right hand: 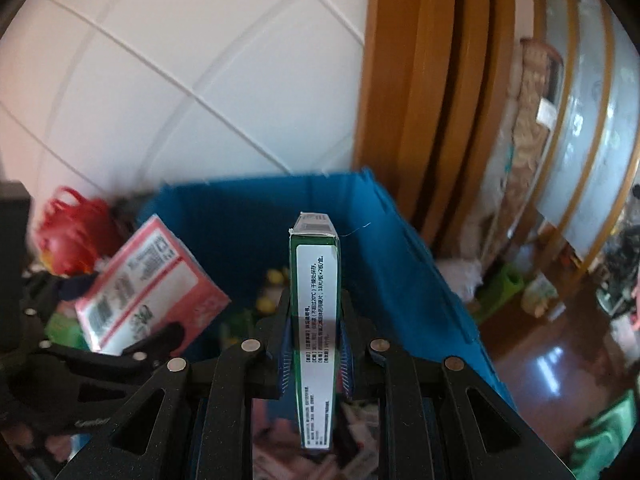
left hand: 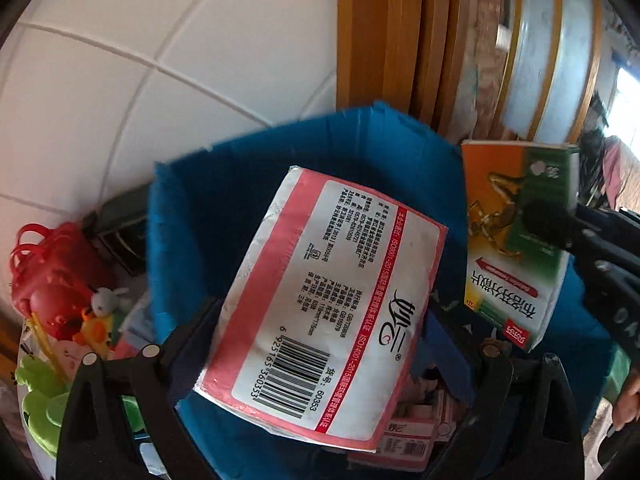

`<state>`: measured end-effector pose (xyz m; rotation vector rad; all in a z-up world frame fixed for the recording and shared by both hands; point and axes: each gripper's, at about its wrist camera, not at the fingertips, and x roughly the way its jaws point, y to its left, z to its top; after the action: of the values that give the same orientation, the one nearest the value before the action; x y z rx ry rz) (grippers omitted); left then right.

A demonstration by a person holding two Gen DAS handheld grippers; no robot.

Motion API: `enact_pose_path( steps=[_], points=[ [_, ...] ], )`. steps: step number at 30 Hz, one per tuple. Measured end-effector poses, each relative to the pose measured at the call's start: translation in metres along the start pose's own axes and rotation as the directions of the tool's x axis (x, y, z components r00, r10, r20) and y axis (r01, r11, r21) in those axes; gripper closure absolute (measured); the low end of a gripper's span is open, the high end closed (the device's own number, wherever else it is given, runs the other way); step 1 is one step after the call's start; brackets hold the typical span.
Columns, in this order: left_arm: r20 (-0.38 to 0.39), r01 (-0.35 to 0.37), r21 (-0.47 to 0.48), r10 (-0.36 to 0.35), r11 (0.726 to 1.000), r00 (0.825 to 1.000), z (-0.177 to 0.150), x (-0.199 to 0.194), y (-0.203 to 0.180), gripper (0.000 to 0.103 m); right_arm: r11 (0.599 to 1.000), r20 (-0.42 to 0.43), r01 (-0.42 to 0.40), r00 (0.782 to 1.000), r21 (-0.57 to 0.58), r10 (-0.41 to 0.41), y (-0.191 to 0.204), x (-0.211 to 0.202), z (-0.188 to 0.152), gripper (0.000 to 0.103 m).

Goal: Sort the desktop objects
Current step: 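Carry the tissue pack and green box into the crate and open both grippers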

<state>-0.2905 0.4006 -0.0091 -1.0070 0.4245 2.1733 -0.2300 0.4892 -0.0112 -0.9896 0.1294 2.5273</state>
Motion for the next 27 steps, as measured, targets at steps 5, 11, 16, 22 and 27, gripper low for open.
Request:
enact_pose_path(
  steps=[5, 11, 16, 22, 27],
  points=[
    [-0.085, -0.012, 0.027, 0.014, 1.0, 0.996, -0.002, 0.034, -0.022, 0.005, 0.998, -0.135, 0.031, 0.99, -0.048, -0.037, -0.014, 0.049, -0.016, 0.084],
    [-0.119, -0.014, 0.03, 0.017, 0.999, 0.993, -0.003, 0.05, -0.032, 0.005, 0.996, -0.194, 0.048, 0.979, -0.073, -0.062, -0.028, 0.073, -0.031, 0.084],
    [-0.128, -0.015, 0.032, 0.019, 0.999, 0.992, 0.002, 0.057, -0.035, 0.004, 0.995, -0.206, 0.064, 0.975, -0.078, -0.079, -0.036, 0.082, -0.031, 0.084],
    [-0.082, -0.019, 0.039, 0.022, 0.999, 0.996, 0.008, 0.045, -0.033, 0.004, 0.994, -0.215, 0.073, 0.973, -0.078, -0.088, -0.039, 0.087, -0.027, 0.083],
    [-0.083, -0.019, 0.05, 0.023, 0.999, 0.996, 0.004, 0.038, -0.033, 0.004, 0.991, -0.215, 0.101, 0.97, -0.089, -0.118, -0.038, 0.084, -0.026, 0.078]
  ],
)
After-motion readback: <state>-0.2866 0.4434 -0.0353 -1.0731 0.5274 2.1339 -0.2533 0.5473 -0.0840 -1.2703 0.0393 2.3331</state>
